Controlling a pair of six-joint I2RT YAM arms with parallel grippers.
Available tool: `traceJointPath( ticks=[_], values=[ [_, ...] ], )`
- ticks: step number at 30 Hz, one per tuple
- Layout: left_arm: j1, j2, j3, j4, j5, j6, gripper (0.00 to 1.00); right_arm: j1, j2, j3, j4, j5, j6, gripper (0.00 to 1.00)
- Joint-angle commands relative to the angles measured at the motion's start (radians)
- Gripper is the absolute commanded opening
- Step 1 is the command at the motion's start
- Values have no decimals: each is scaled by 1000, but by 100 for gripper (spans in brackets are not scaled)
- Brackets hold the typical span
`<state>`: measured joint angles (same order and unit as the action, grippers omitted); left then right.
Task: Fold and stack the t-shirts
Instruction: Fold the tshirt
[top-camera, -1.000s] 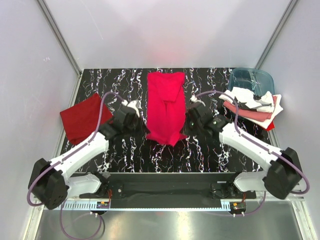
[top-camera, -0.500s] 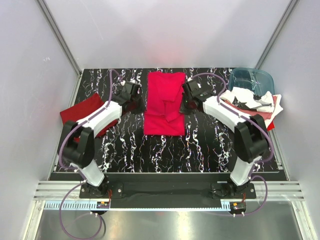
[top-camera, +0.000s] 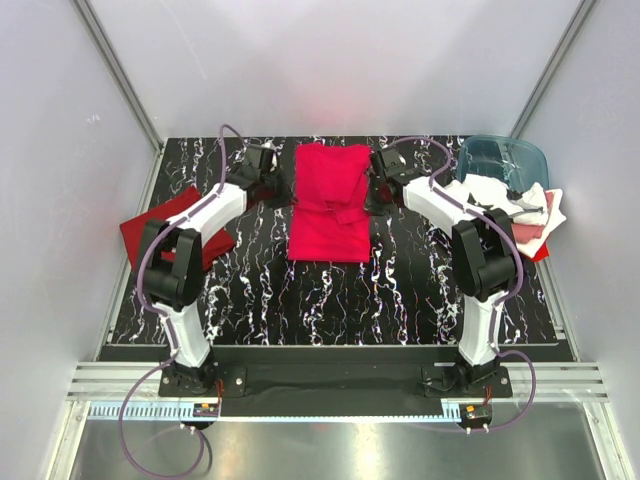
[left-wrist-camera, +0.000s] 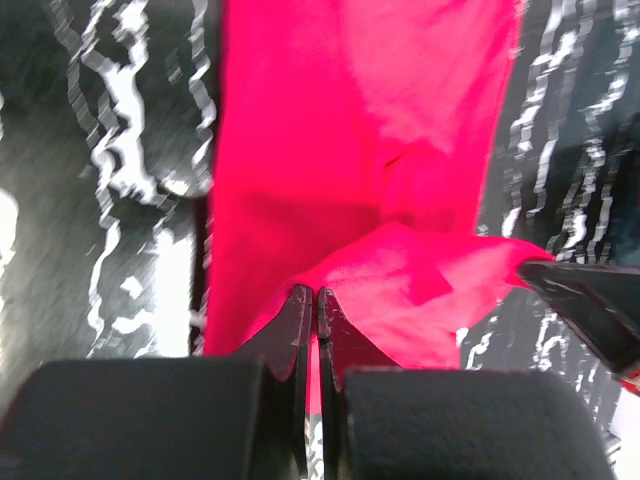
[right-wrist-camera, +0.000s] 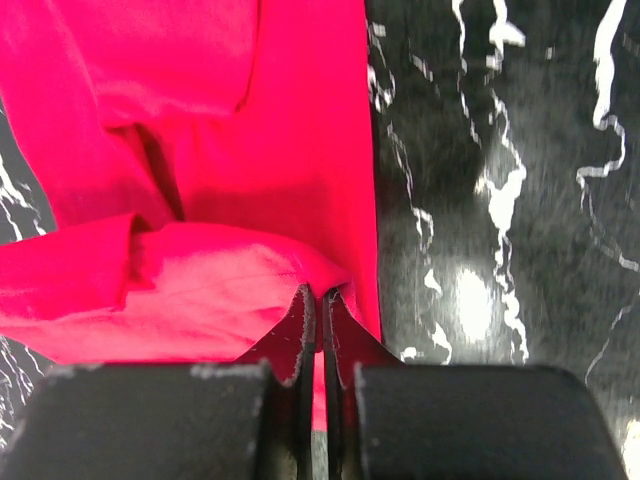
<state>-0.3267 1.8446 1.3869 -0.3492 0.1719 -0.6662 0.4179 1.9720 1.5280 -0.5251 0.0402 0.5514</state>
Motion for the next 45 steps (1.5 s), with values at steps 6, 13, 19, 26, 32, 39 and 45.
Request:
traceJointPath(
  ticks=[6,13,19,26,32,39,45],
  values=[
    [37,168,196,12,122,31,50,-34,67,158,37,16,-34,33],
    [37,47,35,113,101,27,99,-33,-50,34,138,12,-22,79],
    [-38,-152,-190,116,-50,-51,98,-33,-196,-127,137,-39,57,77],
    [-103,-257,-428,250,-86,-99,88,-34,-334,-438,315,6,150,67],
    [-66,-205,-353,170,-72,-59,67,-34,-268,-395,343,14,67,59],
    [-57,-232,-345,161,-29,-59,40,-34,-182,-338,326,-118,19,52],
    [-54,-330,-405,214,-20,-85,18,-34,-281,-388,376,-145,6,35]
  ],
)
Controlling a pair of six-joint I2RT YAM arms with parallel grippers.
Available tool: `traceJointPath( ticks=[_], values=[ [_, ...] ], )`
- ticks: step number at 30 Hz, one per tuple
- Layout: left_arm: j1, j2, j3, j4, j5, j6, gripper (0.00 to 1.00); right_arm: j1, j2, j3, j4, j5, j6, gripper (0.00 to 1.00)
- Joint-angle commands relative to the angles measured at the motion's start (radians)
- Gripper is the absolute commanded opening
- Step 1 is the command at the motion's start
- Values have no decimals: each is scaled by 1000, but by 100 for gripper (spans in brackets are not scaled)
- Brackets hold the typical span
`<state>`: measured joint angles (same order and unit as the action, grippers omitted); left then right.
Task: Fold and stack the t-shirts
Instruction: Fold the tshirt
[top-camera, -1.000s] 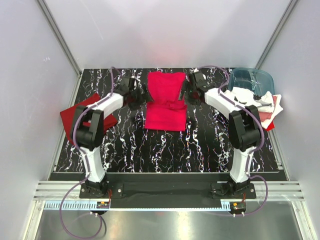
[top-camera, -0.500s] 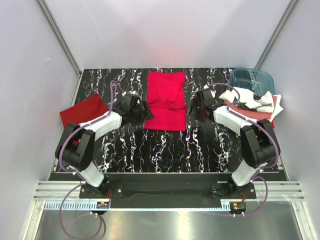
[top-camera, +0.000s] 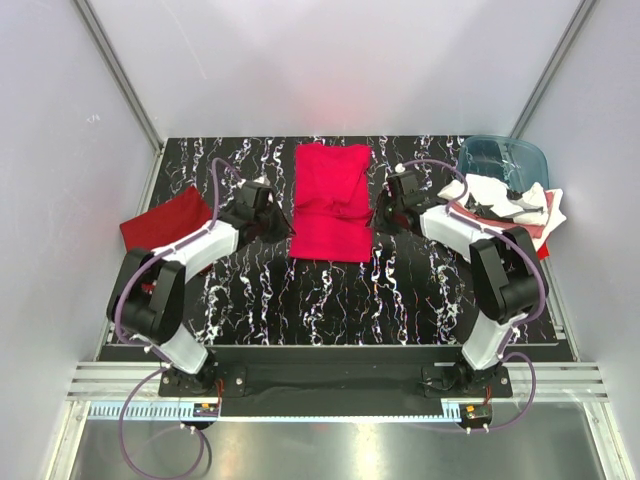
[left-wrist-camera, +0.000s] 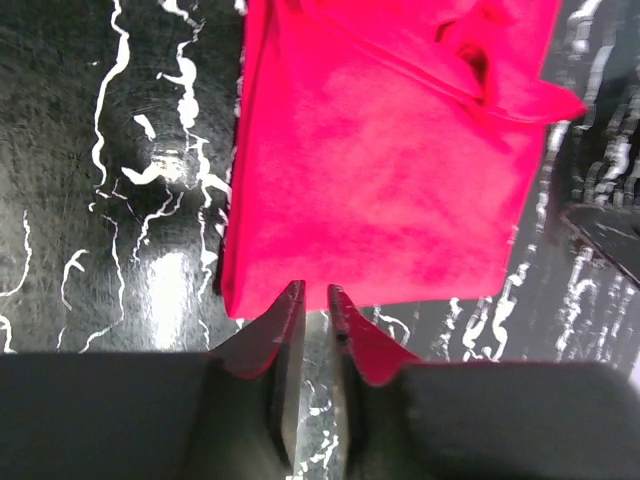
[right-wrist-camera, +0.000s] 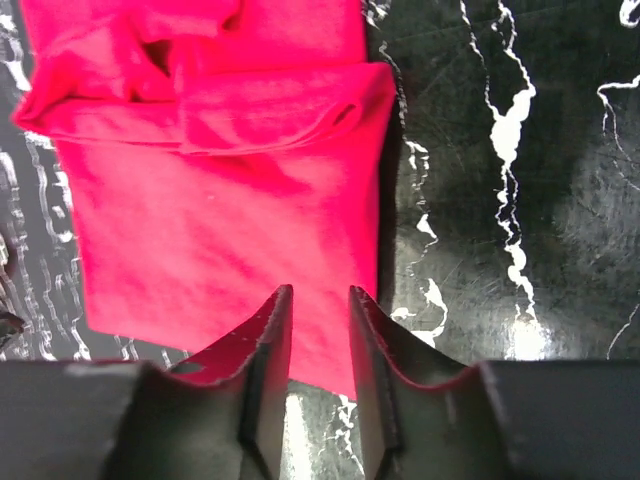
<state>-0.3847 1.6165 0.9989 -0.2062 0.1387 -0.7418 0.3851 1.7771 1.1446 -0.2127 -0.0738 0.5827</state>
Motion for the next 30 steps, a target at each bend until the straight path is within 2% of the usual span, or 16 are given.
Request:
traceJointPath(
  ticks=[1,2,3,4,7,10,12,13,14,15,16,19,30],
  values=[
    [4,-125,-40,74,-5,-10,17,0,-141,-34,76,-29,-29,33],
    [4,-170,-51,77,-37,-11,0,-2,-169,-48,90,-26,-30,19],
    [4,-197,-62,82,-60,-13,0,-2,-198,-60,113,-20,-35,8],
    [4,-254,-89,86,-82,-13,0,-2,-252,-83,119,6,-35,0],
    [4,-381,-166,189,-171,-4,0,0,-350,-162,166,121,2,0],
    [3,-495,-321,365,-224,-14,0,-8,-426,-280,257,209,101,0],
    [4,-526,-396,413,-284,-68,0,-15,-441,-325,361,131,86,1],
    [9,-533,-399,410,-281,-70,0,-14,-433,-321,372,44,51,4],
    [13,-532,-390,398,-245,-62,0,-15,-420,-307,372,19,31,6],
    [13,-527,-356,366,-228,-33,0,-15,-406,-290,336,19,19,6],
    [13,-515,-338,346,-212,-24,0,-14,-375,-254,310,23,11,0],
    [13,-495,-306,297,-202,-25,0,-15,-328,-209,243,26,3,0],
    [12,-310,-223,246,-91,-53,0,-14,-262,-198,233,-24,19,0]
  ],
)
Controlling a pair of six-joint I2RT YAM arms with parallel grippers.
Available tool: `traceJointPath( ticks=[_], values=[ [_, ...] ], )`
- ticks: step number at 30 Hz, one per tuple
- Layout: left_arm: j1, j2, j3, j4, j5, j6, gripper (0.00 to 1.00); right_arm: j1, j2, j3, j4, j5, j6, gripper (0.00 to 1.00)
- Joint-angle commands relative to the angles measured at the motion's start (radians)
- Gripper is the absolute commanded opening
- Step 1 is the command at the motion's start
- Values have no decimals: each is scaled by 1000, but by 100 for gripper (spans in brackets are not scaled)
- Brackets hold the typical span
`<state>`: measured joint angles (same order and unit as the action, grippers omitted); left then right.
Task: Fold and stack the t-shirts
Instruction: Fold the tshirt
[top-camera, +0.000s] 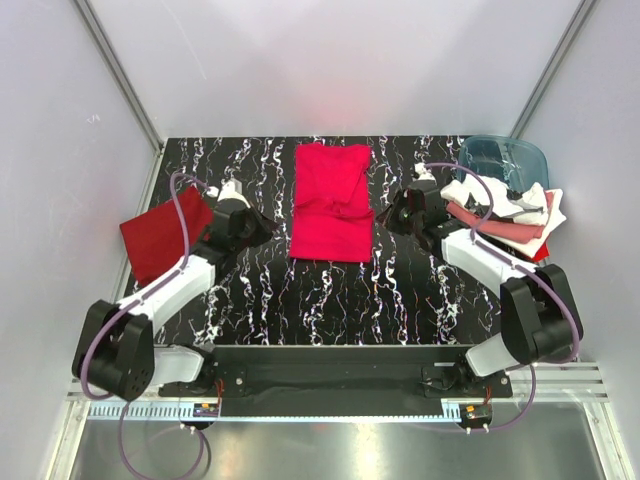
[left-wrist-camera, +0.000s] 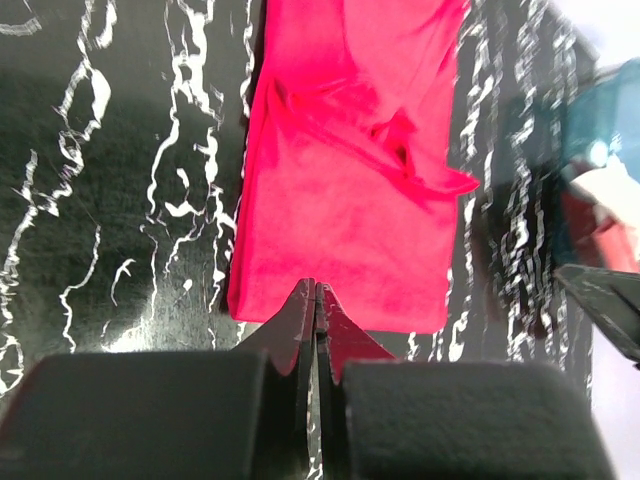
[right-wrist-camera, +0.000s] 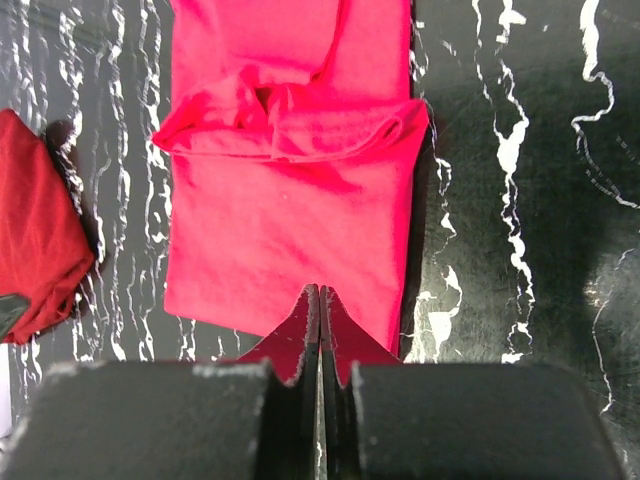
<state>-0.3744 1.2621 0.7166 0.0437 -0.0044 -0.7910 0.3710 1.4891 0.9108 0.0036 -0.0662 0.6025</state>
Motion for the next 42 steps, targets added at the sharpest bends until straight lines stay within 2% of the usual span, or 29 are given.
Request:
traceJointPath(
  ticks=[1,9,17,21,29,35,42],
  values=[
    [3,81,69,-7,75,-5,0,0,37,39,18,-47,5,0],
    [2,238,103,28,168,-47,0,5,212,72,108,-165,31,0],
    [-9,318,115,78,254,-73,0,52,407,273,81,-222,8,0],
    [-23,327,118,74,233,-79,0,55,526,396,26,-208,13,0],
    [-40,402,161,18,205,-85,0,55,631,464,36,-207,49,0],
    [-43,474,224,-97,121,-102,0,55,684,559,3,-138,46,0],
    [-50,520,241,-128,69,-116,0,51,775,730,-85,-26,45,0]
  ],
)
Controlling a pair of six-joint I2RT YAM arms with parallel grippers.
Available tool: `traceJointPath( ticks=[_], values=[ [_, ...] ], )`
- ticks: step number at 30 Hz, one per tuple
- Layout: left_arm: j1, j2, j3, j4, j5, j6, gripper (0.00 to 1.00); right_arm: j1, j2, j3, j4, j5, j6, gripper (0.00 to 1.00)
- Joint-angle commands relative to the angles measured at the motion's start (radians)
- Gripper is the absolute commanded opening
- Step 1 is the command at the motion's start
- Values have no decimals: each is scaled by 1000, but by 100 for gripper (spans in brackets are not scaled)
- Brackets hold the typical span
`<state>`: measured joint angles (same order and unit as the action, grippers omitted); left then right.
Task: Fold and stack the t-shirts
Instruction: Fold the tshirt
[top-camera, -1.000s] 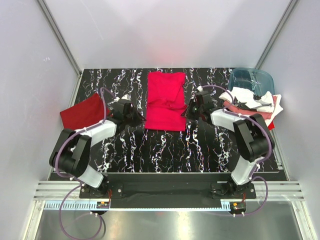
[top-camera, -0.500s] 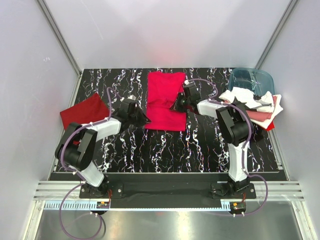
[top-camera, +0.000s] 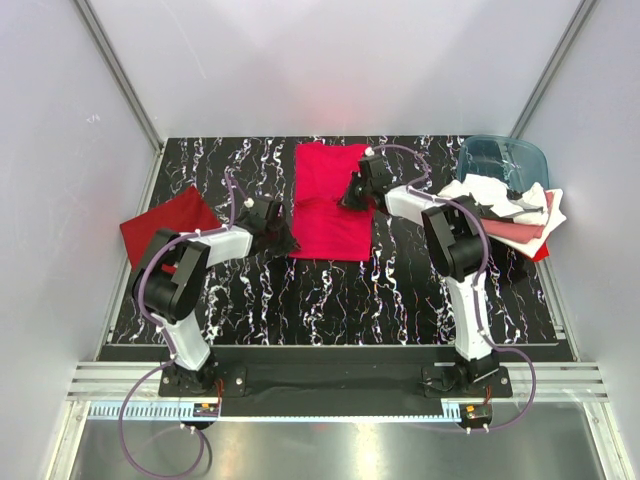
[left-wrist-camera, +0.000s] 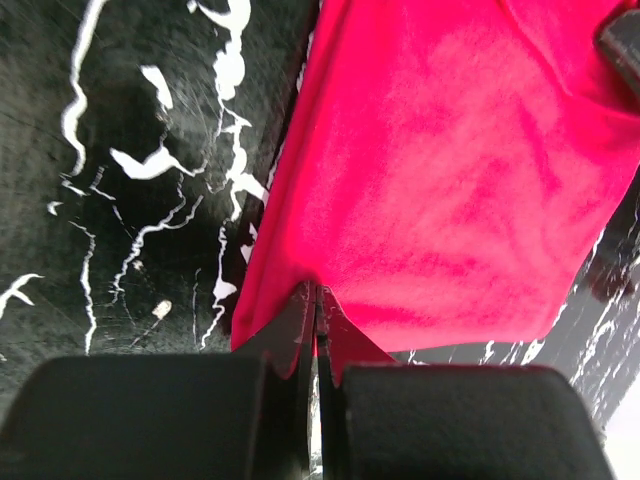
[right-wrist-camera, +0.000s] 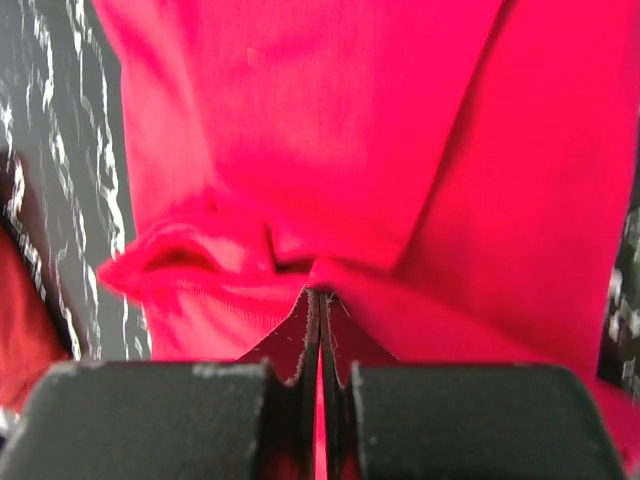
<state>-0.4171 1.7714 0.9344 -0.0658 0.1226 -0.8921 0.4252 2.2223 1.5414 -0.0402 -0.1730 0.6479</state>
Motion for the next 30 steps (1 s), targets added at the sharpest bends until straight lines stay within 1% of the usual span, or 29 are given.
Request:
traceJointPath(
  ticks=[1,3,6,8,10,11,13,14,15,18,20,21,23,25,30],
  values=[
    [-8,11,18,-14,-57,-18,0,-8,62,136,-90,87,-2,0],
    [-8,3,23,-26,-57,-15,0,-14,114,233,-125,93,-7,0],
    [-8,-27,15,-37,-92,-10,0,-20,138,328,-171,109,-30,0],
    [-8,-39,7,-31,-100,-10,0,-22,134,362,-196,99,-76,0],
    [-8,-40,9,-31,-98,-7,0,-19,103,382,-222,96,-97,4],
    [-8,-41,9,-29,-94,-8,0,-19,83,369,-218,96,-105,6],
    [-8,-40,11,-26,-87,-7,0,-20,8,284,-176,87,-125,11],
    [-8,-41,11,-26,-87,-7,0,-19,-18,249,-159,81,-128,12],
    [-8,-46,12,-28,-83,-5,0,-20,-65,180,-141,61,-132,13],
    [-8,-58,9,-28,-87,-2,0,-16,-116,79,-93,9,-126,10],
    [-8,-70,9,-31,-92,4,0,-13,-119,60,-86,-25,-102,5],
    [-8,-73,9,-34,-95,5,0,-9,-121,46,-78,-70,-96,3],
    [-8,-82,7,-37,-106,5,0,12,-127,30,-55,-97,-94,0],
    [-8,-82,7,-37,-103,8,0,39,-138,14,-44,-121,-111,0],
    [-8,-73,12,-32,-83,13,0,60,-95,34,-58,-192,-103,0]
  ],
)
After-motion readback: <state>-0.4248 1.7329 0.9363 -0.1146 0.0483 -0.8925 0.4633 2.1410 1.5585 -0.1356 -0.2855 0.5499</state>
